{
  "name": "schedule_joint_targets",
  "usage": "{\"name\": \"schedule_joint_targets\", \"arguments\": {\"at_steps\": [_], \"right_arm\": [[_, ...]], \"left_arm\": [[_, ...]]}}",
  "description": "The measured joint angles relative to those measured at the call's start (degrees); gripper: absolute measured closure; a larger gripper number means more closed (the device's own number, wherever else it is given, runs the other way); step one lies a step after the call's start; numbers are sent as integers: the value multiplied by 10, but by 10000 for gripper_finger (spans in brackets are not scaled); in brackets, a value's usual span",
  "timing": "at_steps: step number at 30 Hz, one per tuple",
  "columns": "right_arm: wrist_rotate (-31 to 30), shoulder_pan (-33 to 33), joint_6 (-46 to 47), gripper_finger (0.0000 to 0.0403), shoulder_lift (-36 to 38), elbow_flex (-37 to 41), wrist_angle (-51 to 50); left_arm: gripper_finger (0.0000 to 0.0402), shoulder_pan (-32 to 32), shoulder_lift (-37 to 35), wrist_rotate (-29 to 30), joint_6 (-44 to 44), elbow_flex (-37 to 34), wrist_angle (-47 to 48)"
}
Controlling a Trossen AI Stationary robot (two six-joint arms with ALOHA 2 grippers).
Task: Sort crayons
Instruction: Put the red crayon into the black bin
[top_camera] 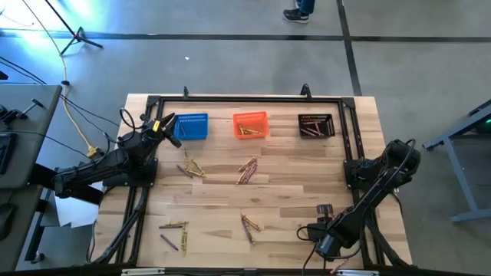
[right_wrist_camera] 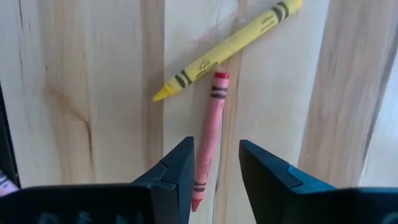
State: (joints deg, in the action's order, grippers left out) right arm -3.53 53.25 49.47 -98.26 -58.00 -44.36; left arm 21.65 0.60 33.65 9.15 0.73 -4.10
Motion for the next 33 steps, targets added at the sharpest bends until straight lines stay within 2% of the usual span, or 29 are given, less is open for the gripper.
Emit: {"name": "schedule_joint_targets", "arguments": {"at_steps": [9,22,26,31,33], "right_arm": [[-4,-4,13,291,-2,0,24],[21,-16,6,295,-54,-2,24],[40,-30,28,325,-55,-2,23],[64,-44,37,385,-56,-2,16],[72,-50,45,394,-56,-2,9]], "left_arm": [[342,0,0,0,0,0,0],[342,0,0,0,0,0,0],[342,0,0,0,0,0,0],[342,0,0,0,0,0,0],[342,0,0,0,0,0,0]]}}
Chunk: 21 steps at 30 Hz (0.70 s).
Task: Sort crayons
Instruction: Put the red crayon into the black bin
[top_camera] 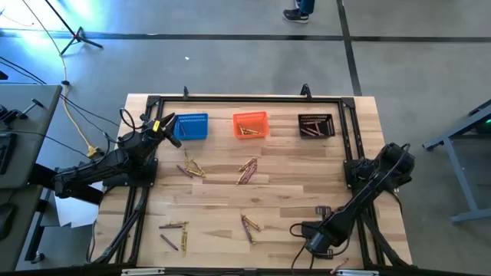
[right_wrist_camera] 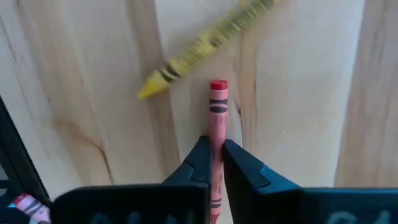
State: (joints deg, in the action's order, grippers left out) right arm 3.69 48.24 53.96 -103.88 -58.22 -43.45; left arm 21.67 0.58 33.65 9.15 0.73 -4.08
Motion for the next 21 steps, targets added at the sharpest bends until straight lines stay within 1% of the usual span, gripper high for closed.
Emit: {"name": "schedule_joint_targets", "arguments": {"at_steps": [4,8,15,19,21], "right_arm": [[1,-7,1,388,0,0,-15],[14,-20,1,397,0,0,-25],[19,-60,10,399,-1,1,-69],[3,-84,-3,400,12,4,-103],[-26,-98,-13,401,23,6,-123]], "left_arm": [[342,0,0,0,0,0,0],[342,0,0,0,0,0,0],[342,0,0,0,0,0,0],[342,0,0,0,0,0,0],[342,0,0,0,0,0,0]]}}
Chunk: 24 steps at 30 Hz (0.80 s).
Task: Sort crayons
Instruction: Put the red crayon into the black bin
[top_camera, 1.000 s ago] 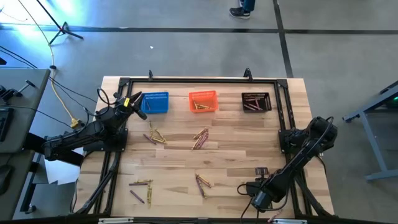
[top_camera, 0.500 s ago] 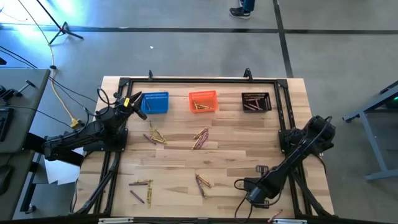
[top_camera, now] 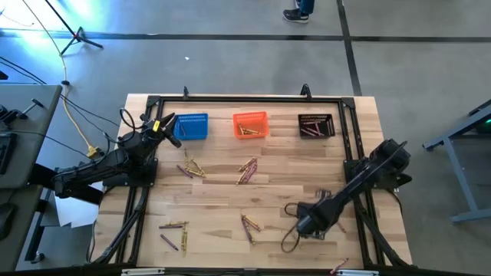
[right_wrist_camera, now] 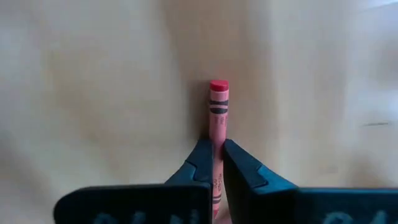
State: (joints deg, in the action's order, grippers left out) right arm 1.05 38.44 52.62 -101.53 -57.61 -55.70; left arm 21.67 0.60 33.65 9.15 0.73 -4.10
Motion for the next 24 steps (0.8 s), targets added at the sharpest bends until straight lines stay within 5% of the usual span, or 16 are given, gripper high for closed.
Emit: {"name": "schedule_joint_targets", "arguments": {"at_steps": [13,24], "right_arm": [[-162,-146,-16,402,162,-1,-161],[-256,-374,-121,402,334,-2,-174]], "left_arm": [[342,0,0,0,0,0,0],[342,0,0,0,0,0,0]]}}
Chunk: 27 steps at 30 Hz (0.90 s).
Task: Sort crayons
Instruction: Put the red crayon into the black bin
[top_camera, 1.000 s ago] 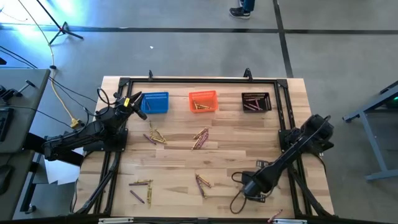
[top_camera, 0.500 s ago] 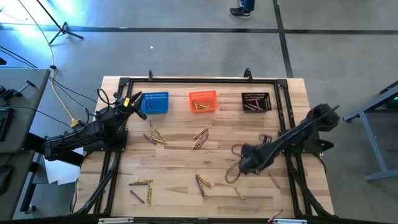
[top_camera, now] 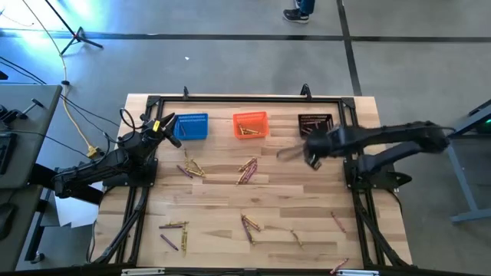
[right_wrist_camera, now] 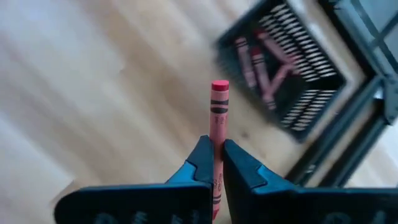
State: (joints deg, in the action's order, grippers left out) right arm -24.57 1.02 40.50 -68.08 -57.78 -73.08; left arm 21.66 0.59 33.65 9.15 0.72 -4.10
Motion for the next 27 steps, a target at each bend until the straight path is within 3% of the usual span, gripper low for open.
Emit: {"name": "schedule_joint_targets", "arguments": {"at_steps": [8,14,21,27], "right_arm": [[-48,-183,-64,401,41,0,8],[-39,-272,-219,401,30,0,86],[10,-344,-347,400,-22,-1,129],[12,-366,-468,400,-90,-1,130]], "left_arm": [[342,0,0,0,0,0,0],[342,0,0,0,0,0,0],[342,0,0,0,0,0,0],[342,0,0,0,0,0,0]]}}
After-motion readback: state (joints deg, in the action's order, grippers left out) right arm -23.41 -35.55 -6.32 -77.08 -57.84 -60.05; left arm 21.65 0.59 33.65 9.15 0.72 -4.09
